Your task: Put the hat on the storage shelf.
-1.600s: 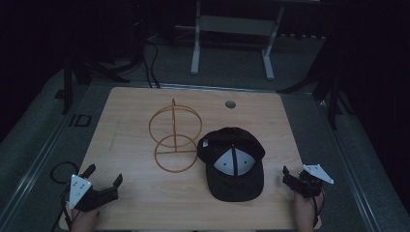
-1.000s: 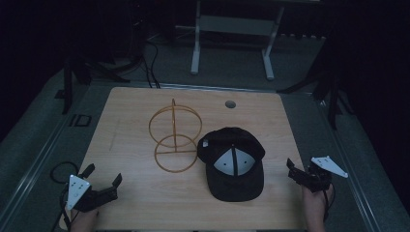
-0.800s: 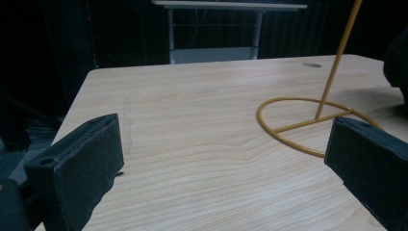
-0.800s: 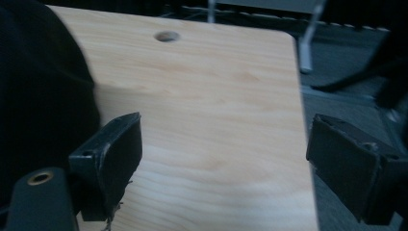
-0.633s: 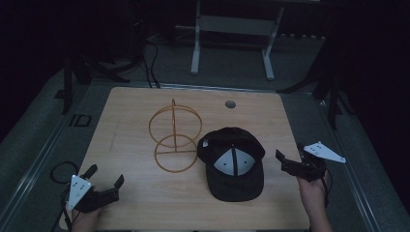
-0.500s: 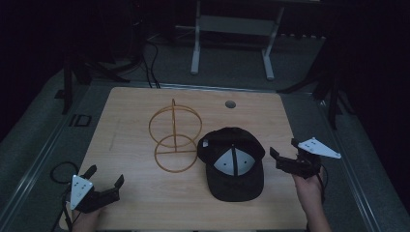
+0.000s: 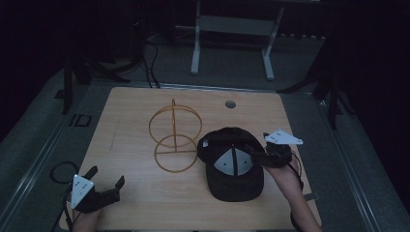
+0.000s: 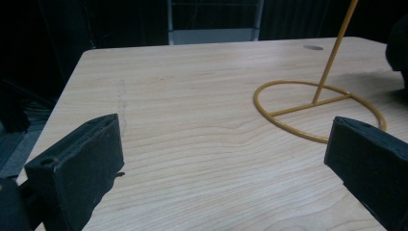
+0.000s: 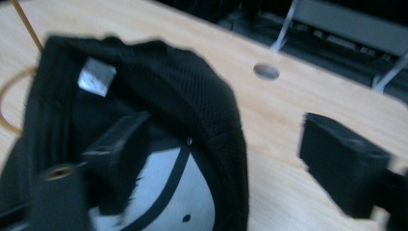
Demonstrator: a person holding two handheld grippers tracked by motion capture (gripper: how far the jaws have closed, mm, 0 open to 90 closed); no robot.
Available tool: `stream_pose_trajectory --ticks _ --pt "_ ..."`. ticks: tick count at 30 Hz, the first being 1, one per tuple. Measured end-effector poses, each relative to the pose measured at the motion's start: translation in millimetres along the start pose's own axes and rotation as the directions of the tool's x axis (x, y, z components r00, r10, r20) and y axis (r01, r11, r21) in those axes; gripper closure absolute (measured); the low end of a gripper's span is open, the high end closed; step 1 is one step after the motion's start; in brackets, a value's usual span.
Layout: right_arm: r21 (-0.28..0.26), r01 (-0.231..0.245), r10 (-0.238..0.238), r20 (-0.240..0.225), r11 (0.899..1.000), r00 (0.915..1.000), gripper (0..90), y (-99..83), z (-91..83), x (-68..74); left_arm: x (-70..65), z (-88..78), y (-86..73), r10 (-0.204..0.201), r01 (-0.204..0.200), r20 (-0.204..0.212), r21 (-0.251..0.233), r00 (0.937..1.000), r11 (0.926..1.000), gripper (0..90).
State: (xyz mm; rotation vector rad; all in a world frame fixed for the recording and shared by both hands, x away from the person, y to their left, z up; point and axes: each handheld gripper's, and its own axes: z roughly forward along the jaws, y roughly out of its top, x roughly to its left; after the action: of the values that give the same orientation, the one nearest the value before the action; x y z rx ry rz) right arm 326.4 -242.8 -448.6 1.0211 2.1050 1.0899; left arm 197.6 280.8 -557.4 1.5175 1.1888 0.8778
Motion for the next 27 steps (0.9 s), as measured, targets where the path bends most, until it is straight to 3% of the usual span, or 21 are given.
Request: stream_pose_trajectory --ticks 3,6,9,10,11,16,21,27 --pt "0.037 -0.013 0.013 -0.001 0.999 0.9999 37.2 -0.6 10.8 0.4 -0.9 1.1 -0.4 0.004 -0.004 0.001 0.032 1.0000 0.9995 0.5" --pt "0.083 -0.005 0.002 0.040 0.997 0.9992 49.9 -2.2 21.7 2.8 -0.9 1.6 -0.3 -0.013 0.013 0.013 0.042 0.9998 0.9990 0.5" --pt "0.123 0.016 -0.025 0.071 0.992 0.9972 71.9 -3.5 27.4 7.1 -1.3 1.9 0.1 -0.013 0.012 0.018 0.047 0.9998 0.9988 0.5" --pt "0.134 0.017 -0.029 0.091 0.991 0.9954 84.6 -3.6 28.6 8.4 -1.5 2.0 0.0 -0.011 0.010 0.019 0.051 0.9998 0.9987 0.5" --pt "0.145 0.019 -0.033 0.093 0.989 0.9951 87.1 -3.2 29.0 8.5 -2.2 2.3 -0.3 -0.007 0.006 0.018 0.054 0.9998 0.9985 0.5" --pt "0.130 -0.026 0.011 0.118 0.991 0.9929 88.2 1.6 25.9 10.1 -4.9 2.8 -0.3 -0.006 0.004 0.028 0.060 0.9996 0.9982 0.5" --pt "0.096 -0.050 0.040 0.104 0.994 0.9938 88.3 7.6 19.3 12.7 -6.5 3.0 -0.2 -0.008 0.006 0.040 0.064 0.9992 0.9980 0.5" --pt "0.025 -0.094 0.093 0.042 0.995 0.9948 88.3 20.3 1.1 12.6 -15.1 2.5 1.9 -0.006 0.001 0.078 0.061 0.9969 0.9982 0.5"
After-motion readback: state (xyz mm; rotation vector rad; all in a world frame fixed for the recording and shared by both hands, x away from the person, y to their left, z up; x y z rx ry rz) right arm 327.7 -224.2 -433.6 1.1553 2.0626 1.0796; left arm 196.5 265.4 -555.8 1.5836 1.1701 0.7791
